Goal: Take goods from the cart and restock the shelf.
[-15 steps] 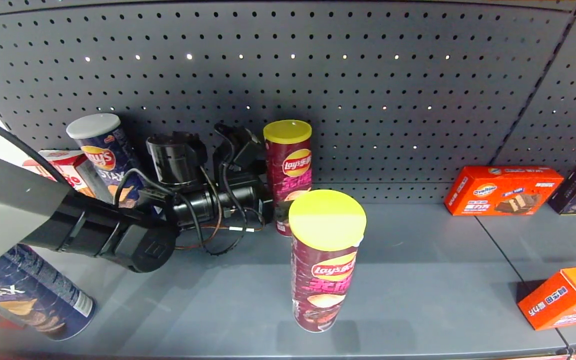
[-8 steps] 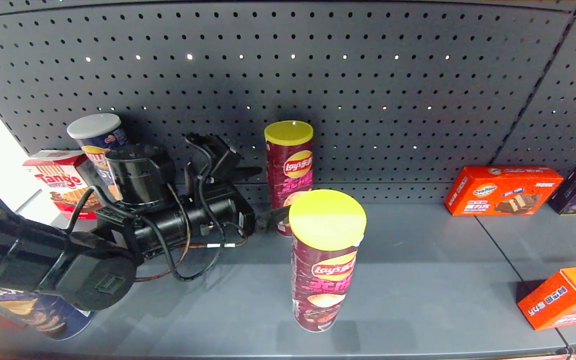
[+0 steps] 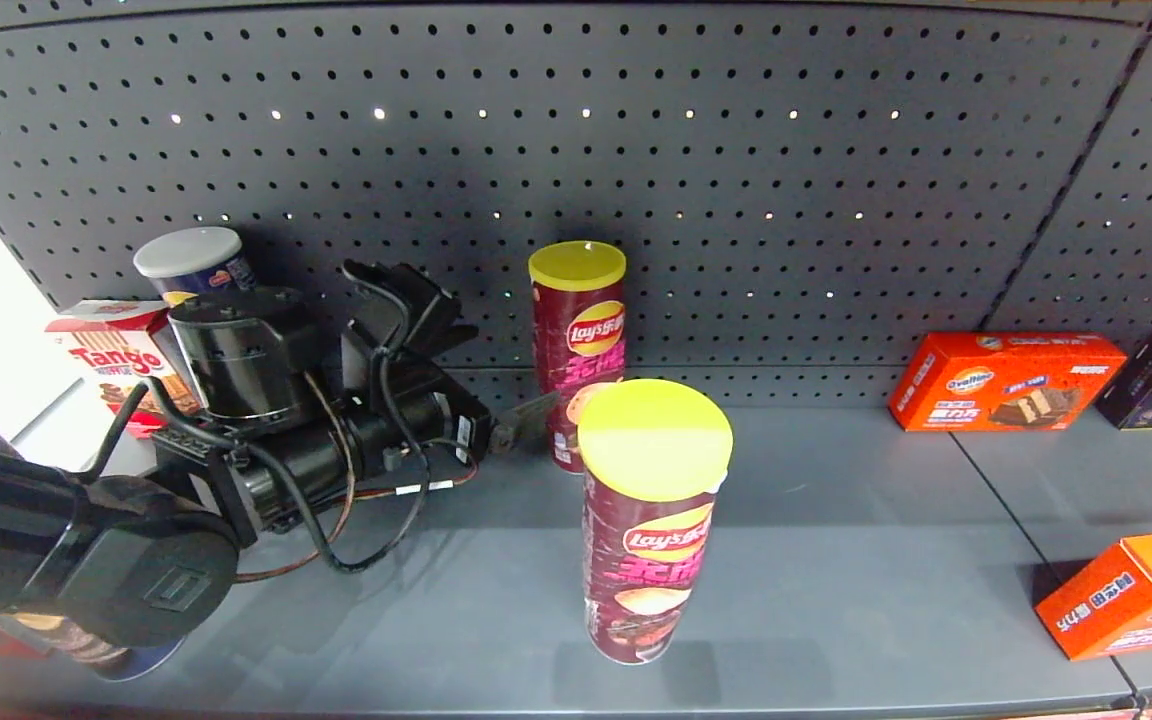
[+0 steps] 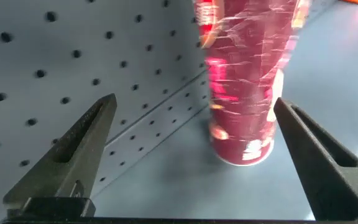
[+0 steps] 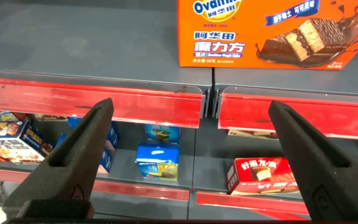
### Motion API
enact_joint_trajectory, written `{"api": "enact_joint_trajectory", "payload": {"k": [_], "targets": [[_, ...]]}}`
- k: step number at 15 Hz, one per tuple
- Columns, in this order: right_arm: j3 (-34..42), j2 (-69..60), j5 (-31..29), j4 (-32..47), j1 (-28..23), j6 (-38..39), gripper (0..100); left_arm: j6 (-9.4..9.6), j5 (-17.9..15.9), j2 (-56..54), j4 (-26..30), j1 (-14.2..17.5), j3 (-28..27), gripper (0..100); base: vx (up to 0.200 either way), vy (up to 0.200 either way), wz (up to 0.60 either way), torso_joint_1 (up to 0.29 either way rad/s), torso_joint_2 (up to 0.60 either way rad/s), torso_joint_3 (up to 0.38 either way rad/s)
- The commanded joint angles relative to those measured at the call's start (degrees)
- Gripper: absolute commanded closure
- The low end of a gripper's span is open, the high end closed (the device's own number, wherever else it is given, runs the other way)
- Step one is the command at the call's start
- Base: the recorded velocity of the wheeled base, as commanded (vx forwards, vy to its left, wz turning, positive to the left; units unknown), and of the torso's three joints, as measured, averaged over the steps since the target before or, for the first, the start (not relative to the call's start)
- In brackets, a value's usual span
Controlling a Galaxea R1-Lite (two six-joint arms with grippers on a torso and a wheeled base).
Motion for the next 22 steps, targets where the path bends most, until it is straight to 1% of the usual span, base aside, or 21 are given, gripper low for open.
{"api": "enact_joint_trajectory", "payload": {"k": [1, 5, 11, 12, 13, 15, 17, 18, 19, 20, 21, 22], "targets": [[0.01, 0.09, 0.00, -0.01, 0.03, -0.02, 0, -0.09, 0.47, 0.01, 0.08, -0.02, -0.16, 0, 0.000, 0.000, 0.00, 0.000, 0.00, 0.000], [0.01, 0.09, 0.00, -0.01, 0.03, -0.02, 0, -0.36, 2.32, 0.36, 0.17, 0.06, -0.08, 0, 0.000, 0.000, 0.00, 0.000, 0.00, 0.000], [0.01, 0.09, 0.00, -0.01, 0.03, -0.02, 0, -0.44, 2.84, 0.27, 0.00, 0.68, -0.25, 0, 0.000, 0.000, 0.00, 0.000, 0.00, 0.000], [0.01, 0.09, 0.00, -0.01, 0.03, -0.02, 0, -0.53, 3.37, 0.36, 0.00, 0.86, -0.25, 0, 0.000, 0.000, 0.00, 0.000, 0.00, 0.000], [0.01, 0.09, 0.00, -0.01, 0.03, -0.02, 0, -1.06, 3.55, 0.36, -0.18, 0.86, -0.08, 0, 0.000, 0.000, 0.00, 0.000, 0.00, 0.000], [0.01, 0.09, 0.00, -0.01, 0.03, -0.02, 0, -1.50, 4.16, -0.25, -0.35, 0.50, 0.80, 0, 0.000, 0.000, 0.00, 0.000, 0.00, 0.000], [0.01, 0.09, 0.00, -0.01, 0.03, -0.02, 0, -1.50, 4.60, -2.28, -0.44, 0.24, 2.12, 0, 0.000, 0.000, 0.00, 0.000, 0.00, 0.000], [0.01, 0.09, 0.00, -0.01, 0.03, -0.02, 0, -1.50, 5.13, -4.39, -0.71, -0.20, 3.70, 0, 0.000, 0.000, 0.00, 0.000, 0.00, 0.000], [0.01, 0.09, 0.00, -0.01, 0.03, -0.02, 0, -2.03, 5.66, -5.97, -0.62, -0.64, 4.93, 0, 0.000, 0.000, 0.00, 0.000, 0.00, 0.000], [0.01, 0.09, 0.00, -0.01, 0.03, -0.02, 0, -3.61, 6.62, -9.13, -0.71, -1.69, 7.39, 0, 0.000, 0.000, 0.00, 0.000, 0.00, 0.000], [0.01, 0.09, 0.00, -0.01, 0.03, -0.02, 0, -4.22, 7.68, -12.30, -0.71, -3.45, 9.94, 0, 0.000, 0.000, 0.00, 0.000, 0.00, 0.000], [0.01, 0.09, 0.00, -0.01, 0.03, -0.02, 0, -4.75, 8.47, -15.81, -0.71, -4.33, 12.58, 0, 0.000, 0.000, 0.00, 0.000, 0.00, 0.000]]}}
